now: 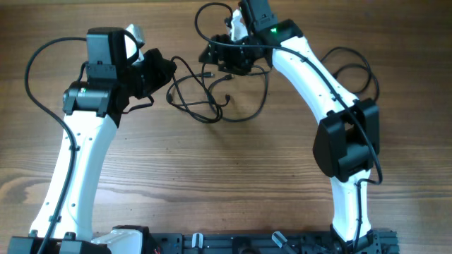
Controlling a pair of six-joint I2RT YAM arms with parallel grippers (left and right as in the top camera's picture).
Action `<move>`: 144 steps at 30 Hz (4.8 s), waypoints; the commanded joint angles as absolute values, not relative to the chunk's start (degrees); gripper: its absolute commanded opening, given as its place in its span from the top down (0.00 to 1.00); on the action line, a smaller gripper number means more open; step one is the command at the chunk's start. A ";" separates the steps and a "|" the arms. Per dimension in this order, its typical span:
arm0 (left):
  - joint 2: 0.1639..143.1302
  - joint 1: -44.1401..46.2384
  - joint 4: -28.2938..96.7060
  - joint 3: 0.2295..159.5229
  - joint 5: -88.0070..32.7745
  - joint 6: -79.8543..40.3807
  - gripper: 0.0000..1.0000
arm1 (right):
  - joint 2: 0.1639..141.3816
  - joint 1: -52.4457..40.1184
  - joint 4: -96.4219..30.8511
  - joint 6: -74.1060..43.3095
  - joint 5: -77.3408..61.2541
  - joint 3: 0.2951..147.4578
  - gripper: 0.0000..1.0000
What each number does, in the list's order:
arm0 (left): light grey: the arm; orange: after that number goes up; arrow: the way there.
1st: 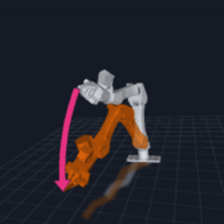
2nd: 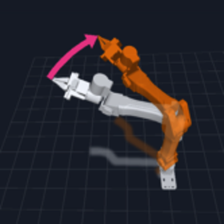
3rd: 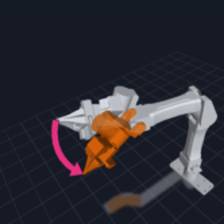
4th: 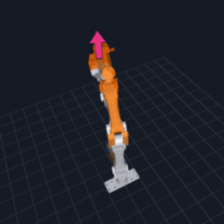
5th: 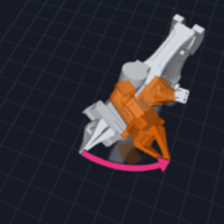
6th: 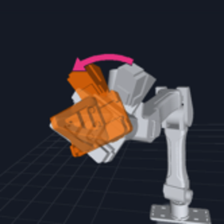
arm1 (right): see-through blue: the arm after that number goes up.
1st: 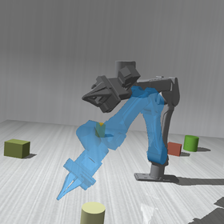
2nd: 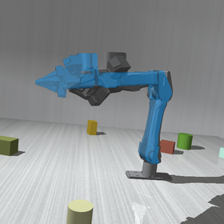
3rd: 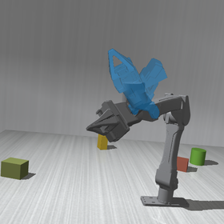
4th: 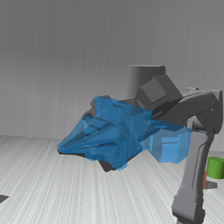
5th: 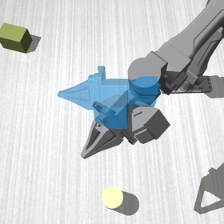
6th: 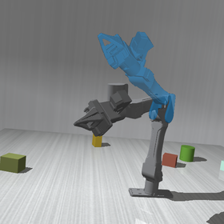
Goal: Untangle cables
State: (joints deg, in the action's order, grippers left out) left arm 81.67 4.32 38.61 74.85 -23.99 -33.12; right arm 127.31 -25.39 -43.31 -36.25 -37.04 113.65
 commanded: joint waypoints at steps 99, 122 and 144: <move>82.39 8.34 47.64 75.29 -7.79 -45.39 0.00 | 122.48 -19.51 -87.74 3.18 -19.09 135.37 0.12; 80.36 -8.91 51.44 75.26 -15.81 -46.85 0.00 | 128.07 -36.01 -56.49 1.34 -3.55 100.01 0.54; 80.36 -8.84 53.69 75.22 -15.62 -46.70 0.00 | 124.42 -33.67 -57.32 -2.46 -1.08 105.93 0.96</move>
State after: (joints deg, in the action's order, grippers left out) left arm 81.62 -8.75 53.63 74.85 -14.92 -46.81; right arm 126.74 -35.68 -54.37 0.89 -1.43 97.41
